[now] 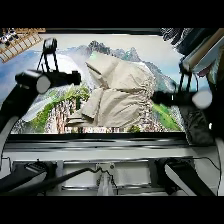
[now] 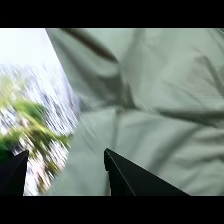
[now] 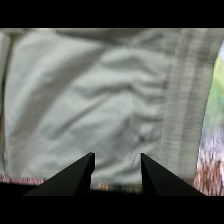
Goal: Fold the clothes and pants, and hang the long-sleeved shirts on hangers.
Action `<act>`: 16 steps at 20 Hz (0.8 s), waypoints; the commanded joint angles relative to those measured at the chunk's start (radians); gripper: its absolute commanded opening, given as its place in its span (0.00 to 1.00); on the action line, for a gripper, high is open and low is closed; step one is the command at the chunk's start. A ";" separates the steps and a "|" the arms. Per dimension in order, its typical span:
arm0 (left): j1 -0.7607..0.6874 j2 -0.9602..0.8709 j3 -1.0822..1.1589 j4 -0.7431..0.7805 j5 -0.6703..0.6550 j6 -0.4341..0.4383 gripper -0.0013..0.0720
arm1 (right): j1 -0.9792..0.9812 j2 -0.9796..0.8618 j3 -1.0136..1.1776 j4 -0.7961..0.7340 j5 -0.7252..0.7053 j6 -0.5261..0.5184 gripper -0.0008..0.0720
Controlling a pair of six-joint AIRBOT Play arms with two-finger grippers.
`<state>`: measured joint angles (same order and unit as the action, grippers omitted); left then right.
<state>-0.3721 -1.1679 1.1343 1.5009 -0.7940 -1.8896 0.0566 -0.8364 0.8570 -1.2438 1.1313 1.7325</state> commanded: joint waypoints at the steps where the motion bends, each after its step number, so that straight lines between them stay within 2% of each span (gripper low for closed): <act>1: 0.006 0.145 -0.193 -0.213 0.027 0.018 0.73 | -0.001 0.266 -0.323 -0.002 -0.056 0.198 0.49; 2: 0.006 0.172 -0.228 -0.248 0.037 0.031 0.73 | -0.001 0.315 -0.385 -0.019 -0.071 0.254 0.51; 5: -0.003 0.238 -0.315 -0.291 0.044 0.046 0.72 | -0.001 0.343 -0.499 -0.014 -0.142 0.332 0.55; 6: -0.008 0.263 -0.343 -0.291 0.055 0.046 0.66 | -0.001 0.332 -0.523 -0.011 -0.176 0.351 0.59; 16: -0.014 0.332 -0.408 -0.290 0.056 0.047 0.66 | 0.000 0.063 -0.549 0.046 -0.433 0.356 0.59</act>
<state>-0.3859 -0.8429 0.7334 1.2144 -0.7391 -1.8442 0.0563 -0.6994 0.3138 -1.2320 0.7799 2.0808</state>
